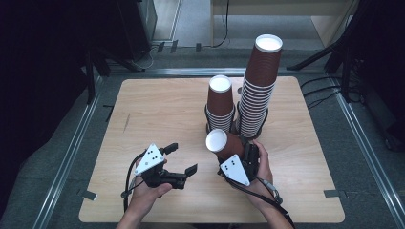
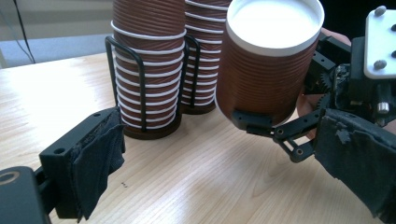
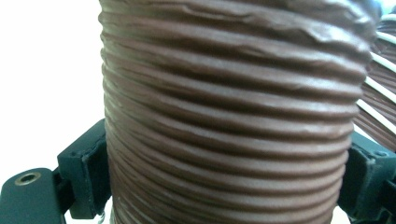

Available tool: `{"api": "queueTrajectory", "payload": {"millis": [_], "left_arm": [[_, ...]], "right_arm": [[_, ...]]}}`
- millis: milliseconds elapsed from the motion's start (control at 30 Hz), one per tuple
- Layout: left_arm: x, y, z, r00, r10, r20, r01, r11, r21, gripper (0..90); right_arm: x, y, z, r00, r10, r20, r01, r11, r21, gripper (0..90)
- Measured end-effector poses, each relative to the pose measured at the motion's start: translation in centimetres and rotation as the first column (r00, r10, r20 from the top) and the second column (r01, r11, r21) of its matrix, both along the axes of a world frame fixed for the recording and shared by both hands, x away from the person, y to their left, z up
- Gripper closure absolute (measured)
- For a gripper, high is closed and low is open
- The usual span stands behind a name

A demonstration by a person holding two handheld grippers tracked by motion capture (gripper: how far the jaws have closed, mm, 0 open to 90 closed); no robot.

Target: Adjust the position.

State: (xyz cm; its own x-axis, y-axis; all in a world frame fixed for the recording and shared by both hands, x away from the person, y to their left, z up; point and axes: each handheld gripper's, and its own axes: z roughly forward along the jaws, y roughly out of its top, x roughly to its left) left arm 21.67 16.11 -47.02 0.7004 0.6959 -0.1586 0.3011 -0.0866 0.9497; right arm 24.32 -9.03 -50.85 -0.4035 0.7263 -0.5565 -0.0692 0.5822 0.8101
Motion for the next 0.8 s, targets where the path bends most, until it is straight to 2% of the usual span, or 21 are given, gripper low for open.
{"api": "queueTrajectory", "payload": {"millis": [333,433,800], "left_arm": [[0.0,-0.5,0.2,0.9997,-0.025,-0.007,0.025,0.9996,-0.014,2.7],[0.0,-0.7,0.2,0.9994,-0.035,-0.008,0.035,0.9993,-0.011,3.8],[-0.3,-1.3,0.3,0.9984,-0.056,-0.002,0.056,0.9983,-0.015,5.9]], "right_arm": [[-0.5,0.8,-0.3,0.9975,0.052,0.047,-0.049,0.998,-0.049,10.9],[-0.7,1.0,-0.4,0.996,0.072,0.054,-0.068,0.995,-0.077,10.9],[-1.4,2.0,-0.7,0.9893,0.132,0.063,-0.124,0.986,-0.114,10.9]]}}
